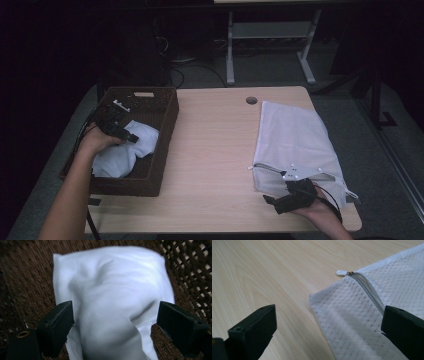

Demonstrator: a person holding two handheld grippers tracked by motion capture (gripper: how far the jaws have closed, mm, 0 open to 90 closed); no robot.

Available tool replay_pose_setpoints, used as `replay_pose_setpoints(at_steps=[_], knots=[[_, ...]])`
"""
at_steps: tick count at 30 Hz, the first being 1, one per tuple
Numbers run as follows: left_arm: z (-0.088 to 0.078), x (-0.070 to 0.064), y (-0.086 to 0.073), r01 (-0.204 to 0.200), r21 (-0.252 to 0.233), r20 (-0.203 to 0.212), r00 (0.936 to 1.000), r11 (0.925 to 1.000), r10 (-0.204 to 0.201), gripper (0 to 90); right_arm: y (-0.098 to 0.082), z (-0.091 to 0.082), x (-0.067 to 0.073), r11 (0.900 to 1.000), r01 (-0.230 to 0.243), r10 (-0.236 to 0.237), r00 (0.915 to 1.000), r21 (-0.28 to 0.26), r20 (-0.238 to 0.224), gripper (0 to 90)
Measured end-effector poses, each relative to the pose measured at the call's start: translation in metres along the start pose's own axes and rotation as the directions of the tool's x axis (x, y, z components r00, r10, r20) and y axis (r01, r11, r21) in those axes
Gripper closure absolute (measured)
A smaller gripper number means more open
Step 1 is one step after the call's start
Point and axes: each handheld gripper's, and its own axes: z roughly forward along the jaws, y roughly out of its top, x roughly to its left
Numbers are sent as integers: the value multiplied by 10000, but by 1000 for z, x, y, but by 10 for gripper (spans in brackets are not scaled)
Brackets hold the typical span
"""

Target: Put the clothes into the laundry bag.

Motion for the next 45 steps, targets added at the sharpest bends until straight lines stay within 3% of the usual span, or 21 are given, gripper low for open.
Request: replay_pose_setpoints(at_steps=[5,9,12,13,14,19,21,34,41,45], knots=[[16,4,-3,27,534,79,10000,9986,-31,156,0,0,0,10000,-1,1,10000,9,4,0],[20,6,-6,108,571,163,9998,9983,-117,184,0,0,0,10000,-1,1,10000,11,5,0],[19,6,-7,37,572,208,9998,9984,-49,292,-1,0,-1,10000,-1,1,10000,20,2,0],[19,6,-7,-116,607,180,9998,9981,106,292,-1,0,-1,10000,5,-5,10000,32,15,0],[19,5,-8,-226,623,164,9996,9978,216,364,-1,0,-1,10000,5,-5,10000,29,9,0],[19,6,-12,-165,596,573,9983,9981,131,612,-1,1,0,10000,50,-50,10000,43,-10,0],[18,6,-14,-45,554,767,9971,9985,2,643,-1,1,0,10000,58,-58,10000,57,-9,0],[3,10,-17,325,158,916,9952,9993,-338,663,-1,1,-1,10000,-5,6,10000,80,-37,0],[-21,9,-16,463,-227,885,9951,9987,-442,663,-1,1,-2,10000,-79,79,10000,28,-20,0],[-38,8,-13,300,-385,861,9959,9988,-266,664,-1,1,-1,10000,-89,89,9999,16,-58,0]])
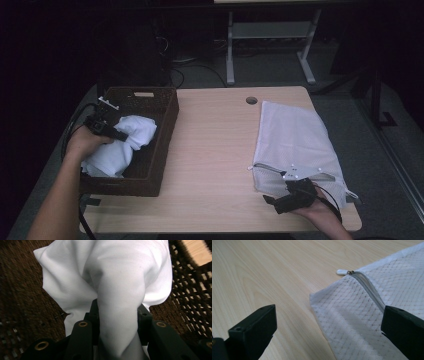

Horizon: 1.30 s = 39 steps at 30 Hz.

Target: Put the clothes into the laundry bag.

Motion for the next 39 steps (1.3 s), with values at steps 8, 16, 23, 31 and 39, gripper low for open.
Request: replay_pose_setpoints(at_steps=[8,16,23,31,39], knots=[[-26,-7,9,-232,-382,-116,9997,9990,227,664,1,-1,0,10000,-49,49,10000,-52,32,0],[-52,-20,21,-482,-692,-36,9988,9964,480,664,1,-1,-1,9999,-105,105,9999,-91,-12,0],[-71,-38,35,-717,-1011,161,9971,9923,737,664,1,-1,-2,9999,-111,110,9999,-108,-27,0],[-85,-66,53,-1120,-1234,383,9923,9860,1175,664,1,-1,-1,9998,-122,121,9999,-124,-40,0],[-83,-93,68,-1368,-1289,592,9876,9822,1454,664,1,-1,-1,9998,-121,121,9999,-132,-53,0]])
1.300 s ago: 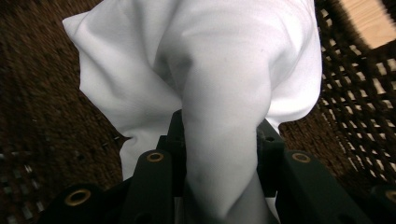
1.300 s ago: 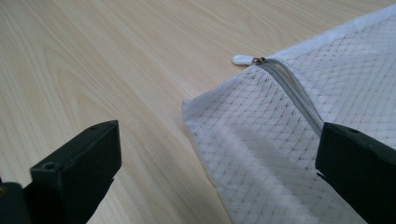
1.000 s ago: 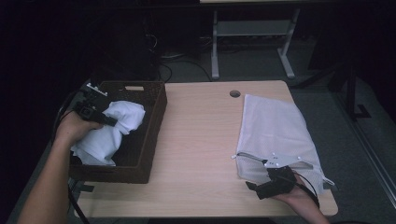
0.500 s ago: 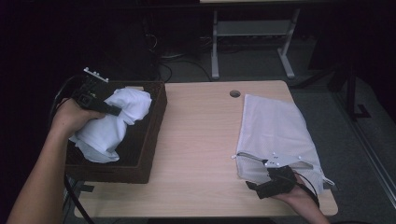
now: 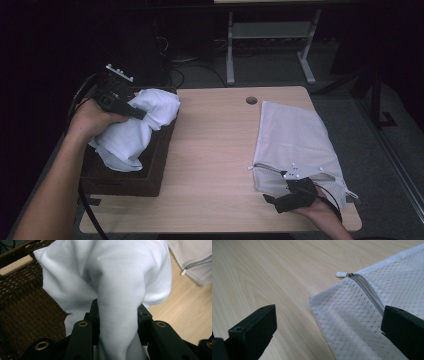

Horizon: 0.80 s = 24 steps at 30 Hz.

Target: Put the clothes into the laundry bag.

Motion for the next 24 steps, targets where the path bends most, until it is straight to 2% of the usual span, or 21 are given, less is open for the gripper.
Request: replay_pose_setpoints(at_steps=[13,24], knots=[[8,-37,29,-385,-189,129,9992,9991,388,665,0,-1,0,10000,-2,2,10000,-61,1,0],[35,-71,52,-772,-175,454,9959,9969,780,664,1,-4,-2,9998,56,-56,10000,-174,-5,0]])
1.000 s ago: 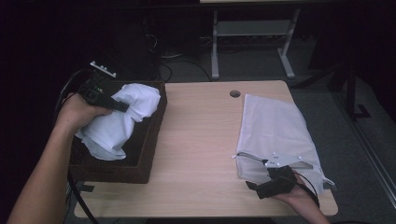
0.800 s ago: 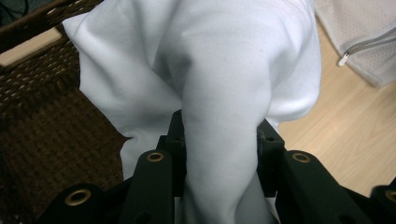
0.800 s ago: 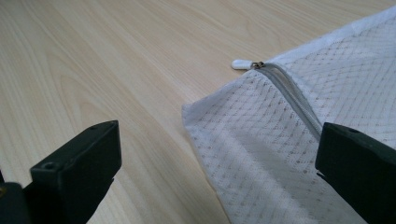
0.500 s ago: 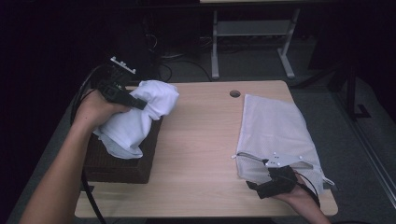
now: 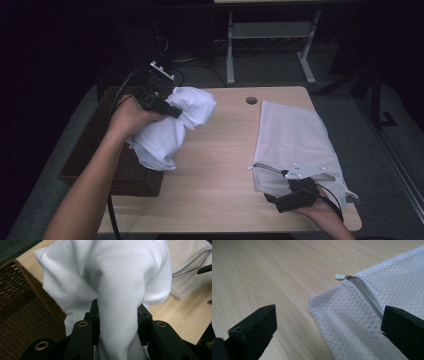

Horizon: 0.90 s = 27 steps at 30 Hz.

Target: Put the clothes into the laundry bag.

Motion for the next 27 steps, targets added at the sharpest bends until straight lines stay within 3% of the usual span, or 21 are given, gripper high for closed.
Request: replay_pose_setpoints(at_steps=[9,21,27], knots=[[30,-20,2,-169,110,418,9990,9998,165,664,1,-2,1,9999,55,-55,10000,-141,-31,0],[70,-39,-13,-412,290,841,9957,9987,386,663,1,0,1,10000,24,-24,10000,-83,-72,0],[81,-47,-19,-519,395,1024,9936,9979,476,663,1,-1,1,10000,27,-28,10000,-93,-68,0]])
